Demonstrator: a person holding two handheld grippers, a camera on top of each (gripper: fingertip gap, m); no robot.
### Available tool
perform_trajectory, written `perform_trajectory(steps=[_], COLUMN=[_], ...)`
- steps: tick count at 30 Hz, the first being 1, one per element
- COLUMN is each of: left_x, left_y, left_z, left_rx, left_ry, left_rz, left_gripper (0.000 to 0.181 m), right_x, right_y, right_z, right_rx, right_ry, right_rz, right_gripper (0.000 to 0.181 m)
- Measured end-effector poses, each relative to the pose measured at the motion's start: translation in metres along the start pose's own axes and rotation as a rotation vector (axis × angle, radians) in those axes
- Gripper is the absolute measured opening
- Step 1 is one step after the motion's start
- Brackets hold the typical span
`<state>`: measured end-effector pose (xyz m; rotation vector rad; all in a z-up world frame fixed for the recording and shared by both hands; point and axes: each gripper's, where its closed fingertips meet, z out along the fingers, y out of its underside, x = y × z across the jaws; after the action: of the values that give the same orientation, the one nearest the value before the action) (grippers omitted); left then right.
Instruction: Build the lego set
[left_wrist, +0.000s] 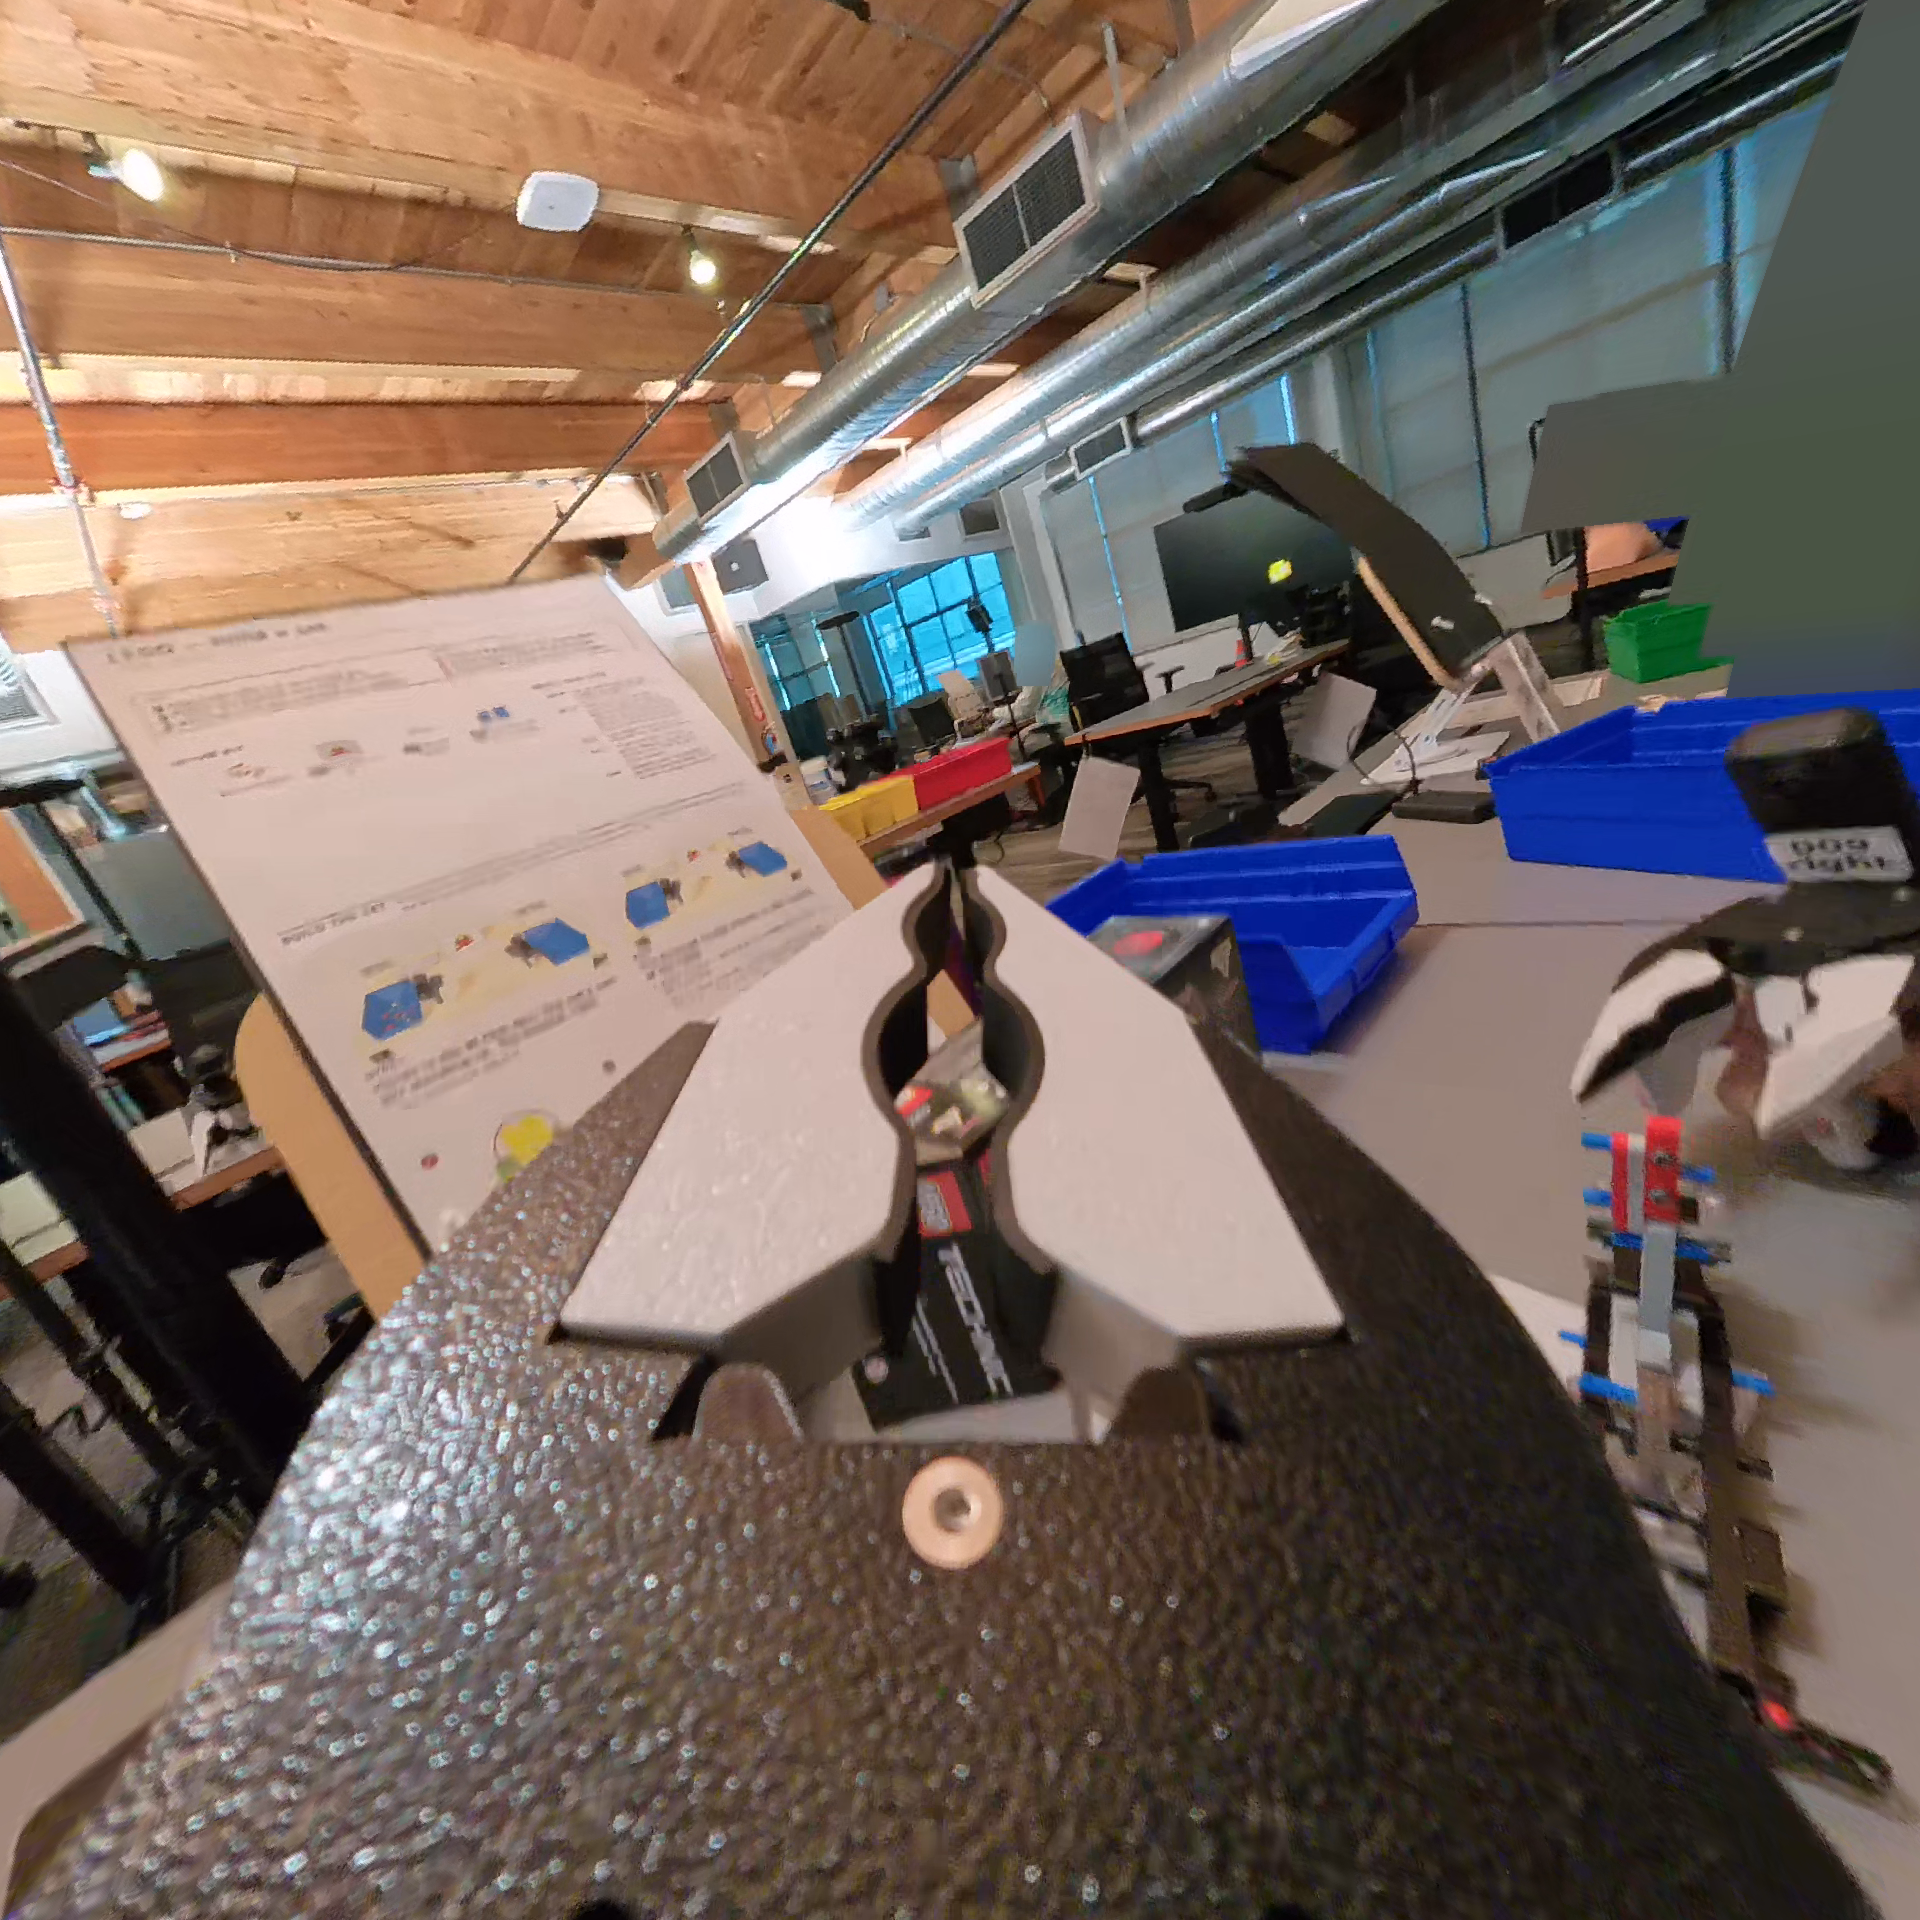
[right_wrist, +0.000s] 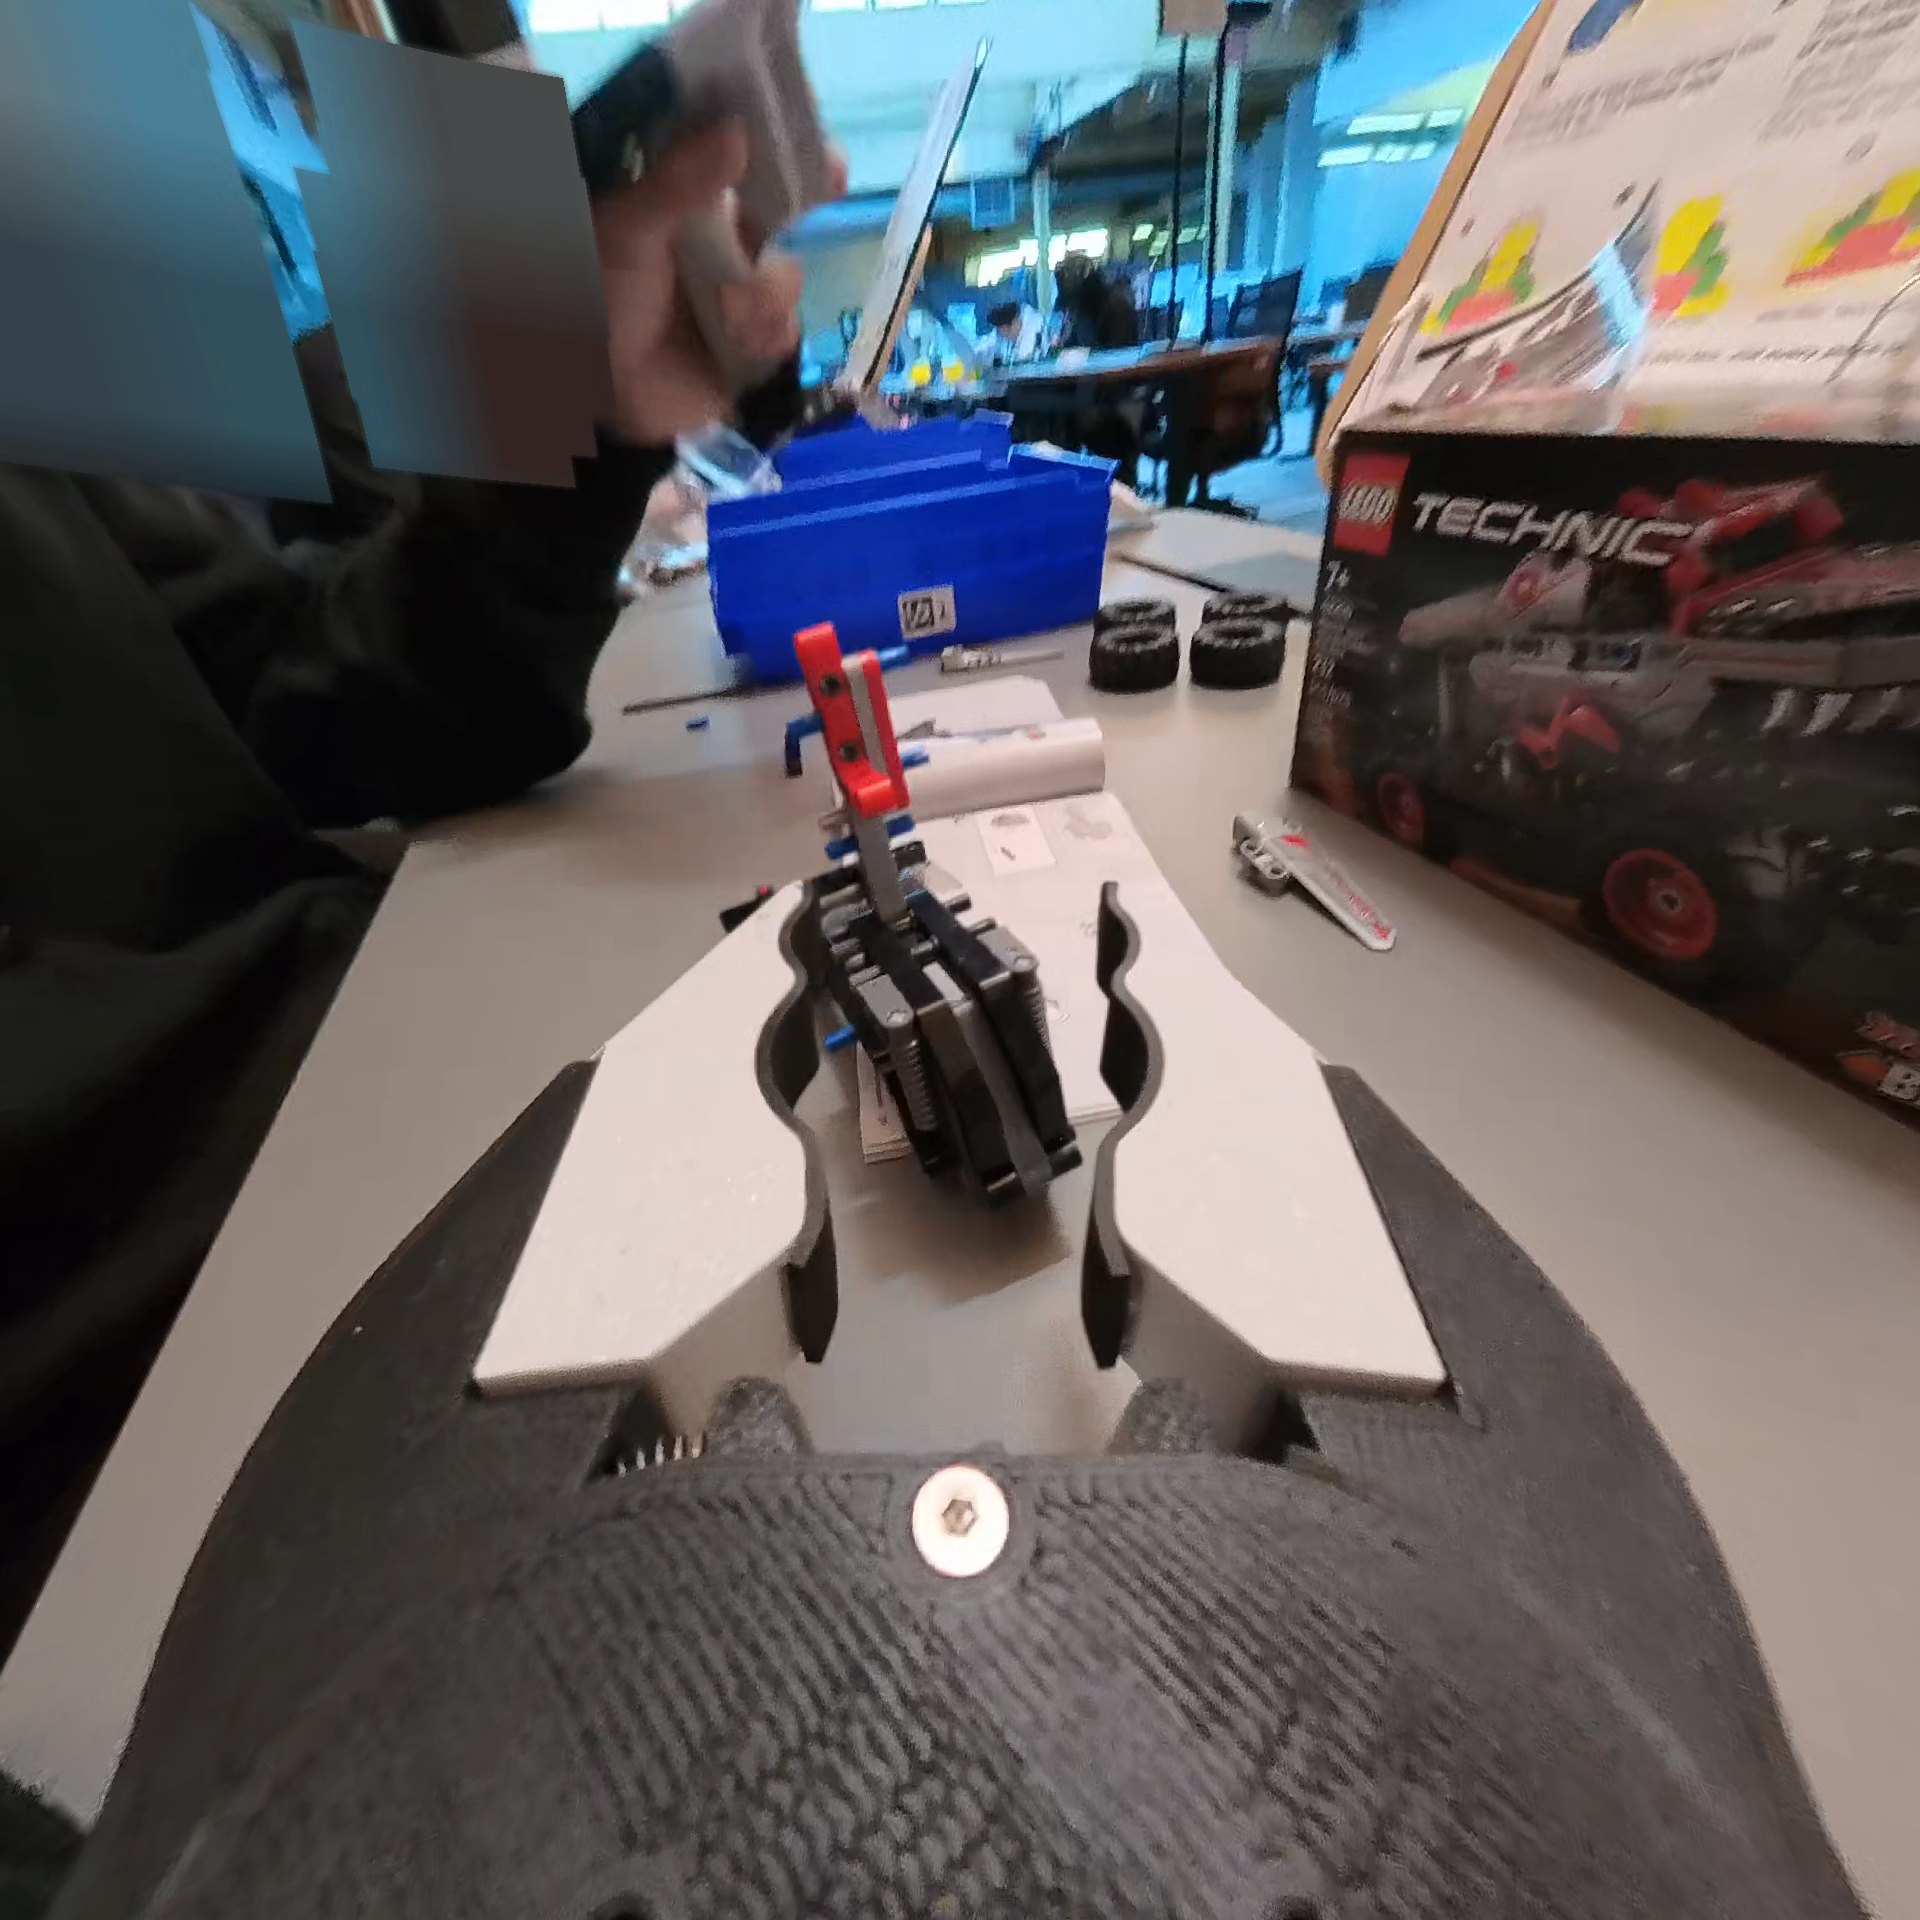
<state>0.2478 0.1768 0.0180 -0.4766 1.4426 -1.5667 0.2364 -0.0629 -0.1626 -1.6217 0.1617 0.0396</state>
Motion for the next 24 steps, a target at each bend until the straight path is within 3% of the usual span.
perform_trajectory(steps=[4, 8, 12, 17, 24], left_x=[-0.003, -0.026, -0.020, -0.022, -0.015], left_y=[0.066, 0.115, 0.129, 0.161, 0.165], left_z=[-0.049, -0.102, -0.101, -0.097, -0.097], left_rx=[-0.127, -0.195, -0.270, -0.406, -0.363], left_ry=[-0.182, -0.460, -0.389, -0.332, -0.282], left_rz=[0.033, 0.202, 0.247, 0.182, -0.071], left_gripper=[0.000, 0.000, 0.000, 0.000, 0.000], right_x=[0.016, 0.052, 0.072, 0.089, 0.089], right_y=[-0.009, -0.006, -0.001, 0.003, 0.010], right_z=[-0.004, -0.004, -0.010, -0.026, -0.022], right_rx=[0.060, -0.017, -0.090, -0.123, -0.179], right_ry=[0.118, 0.444, 0.645, 0.756, 0.740], right_rz=[-0.048, -0.224, -0.292, -0.279, -0.285], right_gripper=[0.051, 0.037, 0.000, 0.000, 0.000])
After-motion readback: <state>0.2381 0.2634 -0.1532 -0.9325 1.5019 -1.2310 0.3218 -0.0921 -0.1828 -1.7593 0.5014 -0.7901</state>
